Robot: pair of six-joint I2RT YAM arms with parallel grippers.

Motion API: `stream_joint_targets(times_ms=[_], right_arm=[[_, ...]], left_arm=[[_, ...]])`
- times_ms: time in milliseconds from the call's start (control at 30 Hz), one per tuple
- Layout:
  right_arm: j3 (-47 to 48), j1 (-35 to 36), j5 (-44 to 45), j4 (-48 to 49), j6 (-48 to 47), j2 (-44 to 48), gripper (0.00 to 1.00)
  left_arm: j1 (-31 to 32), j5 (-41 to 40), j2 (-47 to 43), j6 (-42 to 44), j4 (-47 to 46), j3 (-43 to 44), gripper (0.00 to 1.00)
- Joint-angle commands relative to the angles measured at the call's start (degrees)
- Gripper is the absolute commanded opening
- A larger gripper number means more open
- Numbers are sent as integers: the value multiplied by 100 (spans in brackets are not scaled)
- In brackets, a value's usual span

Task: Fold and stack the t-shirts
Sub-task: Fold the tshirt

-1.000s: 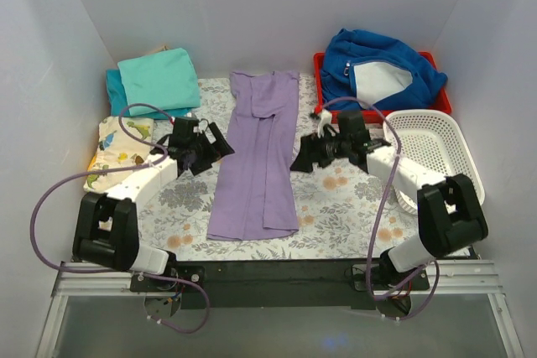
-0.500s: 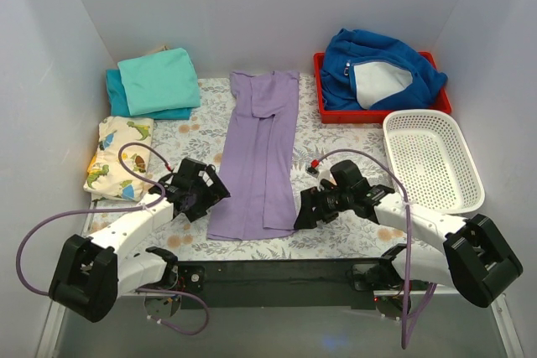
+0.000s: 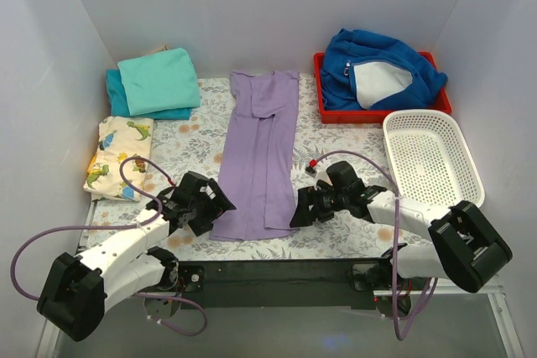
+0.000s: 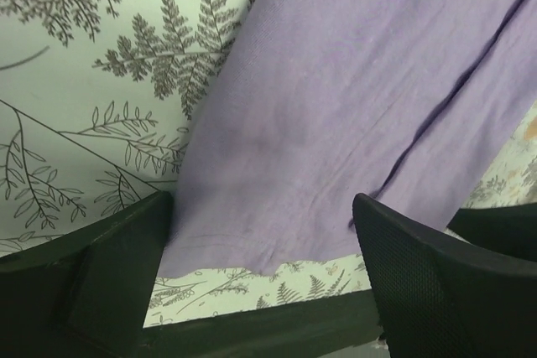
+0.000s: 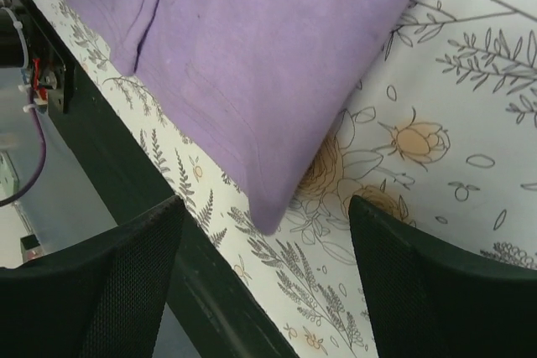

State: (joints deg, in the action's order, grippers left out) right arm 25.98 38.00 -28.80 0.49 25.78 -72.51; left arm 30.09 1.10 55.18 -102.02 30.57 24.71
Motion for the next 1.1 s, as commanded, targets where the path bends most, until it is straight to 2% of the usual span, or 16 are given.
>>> stream_joint_targets(times_ms=[0, 100, 233, 300, 367, 400, 433, 500, 533, 567, 600, 667, 833, 1067], right_arm=[[100, 32, 85, 311, 67, -359, 84], [118, 41, -29, 504, 120, -553, 79], [153, 85, -47, 540, 138, -694, 65], [136, 85, -21, 540, 138, -720, 61], [92, 85, -12, 540, 147, -729, 57], [83, 94, -21, 540, 164, -756, 54], [66, 94, -29, 540, 173, -756, 51], [13, 103, -47, 575, 182, -730, 45], [4, 111, -56, 592, 173, -721, 41], [-14, 111, -56, 601, 173, -721, 38], [-22, 111, -56, 601, 156, -712, 35], [-40, 111, -73, 627, 147, -703, 29], [-23, 111, -91, 619, 146, -580, 1], [30, 111, 58, -40, 111, 96, 1]], left_arm=[[129, 267, -51, -319, 415, -309, 87], [173, 302, -156, -406, 520, -379, 83], [191, 469, -358, -530, 556, -590, 75], [191, 487, -411, -565, 582, -634, 72], [199, 487, -455, -565, 626, -634, 64], [199, 522, -464, -565, 643, -634, 59], [208, 531, -490, -556, 635, -660, 48], [208, 549, -534, -565, 644, -687, 40], [199, 549, -552, -565, 652, -713, 33], [208, 549, -595, -574, 644, -722, 16], [199, 558, -596, -574, 652, -731, 9], [208, 531, -631, -556, 670, -696, 0], [217, 584, -649, -504, 679, -634, 0], [313, 1058, -736, -126, 977, -64, 0]])
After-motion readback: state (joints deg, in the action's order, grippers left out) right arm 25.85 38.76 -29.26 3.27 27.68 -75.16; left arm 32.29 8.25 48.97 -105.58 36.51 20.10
